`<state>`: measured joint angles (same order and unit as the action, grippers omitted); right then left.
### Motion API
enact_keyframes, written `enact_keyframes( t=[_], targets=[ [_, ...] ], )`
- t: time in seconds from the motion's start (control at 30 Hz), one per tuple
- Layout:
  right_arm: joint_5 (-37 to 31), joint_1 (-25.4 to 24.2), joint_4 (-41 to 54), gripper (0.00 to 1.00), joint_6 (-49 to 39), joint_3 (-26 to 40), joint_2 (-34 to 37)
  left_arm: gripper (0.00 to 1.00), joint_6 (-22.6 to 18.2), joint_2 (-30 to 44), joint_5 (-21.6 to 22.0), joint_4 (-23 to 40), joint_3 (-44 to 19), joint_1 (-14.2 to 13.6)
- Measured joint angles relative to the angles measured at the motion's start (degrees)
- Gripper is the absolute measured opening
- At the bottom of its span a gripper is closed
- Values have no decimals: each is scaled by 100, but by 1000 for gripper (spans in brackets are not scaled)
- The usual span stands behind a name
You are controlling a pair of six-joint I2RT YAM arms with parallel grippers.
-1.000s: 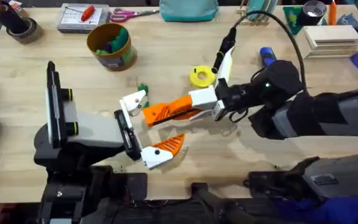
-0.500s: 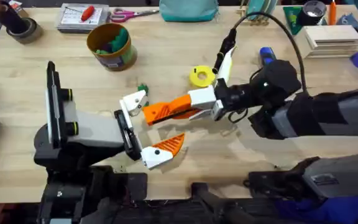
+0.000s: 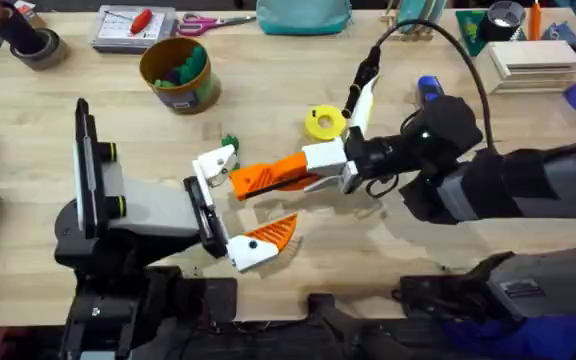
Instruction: Pick up the gripper from the table and insert it into the empty holder that is missing its gripper. Then pick up a screw, insert it into the mounting hole, and use the screwdriver to tighten it. Finally, clean up the table by picking up the vegetable and placing it into the bucket.
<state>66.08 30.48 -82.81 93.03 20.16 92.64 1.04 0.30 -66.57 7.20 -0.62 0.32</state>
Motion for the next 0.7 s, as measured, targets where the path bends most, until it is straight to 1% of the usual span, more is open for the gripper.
enact_keyframes(
  t=[0.2, 0.7],
  targets=[
    [-31, 0, 218, 10, -102, 0, 0, 986, 0, 0, 0, 2, 0, 0],
    [-156, 0, 225, 10, -356, 0, 0, 986, 0, 1, 0, 0, 0, 0]
  ],
)
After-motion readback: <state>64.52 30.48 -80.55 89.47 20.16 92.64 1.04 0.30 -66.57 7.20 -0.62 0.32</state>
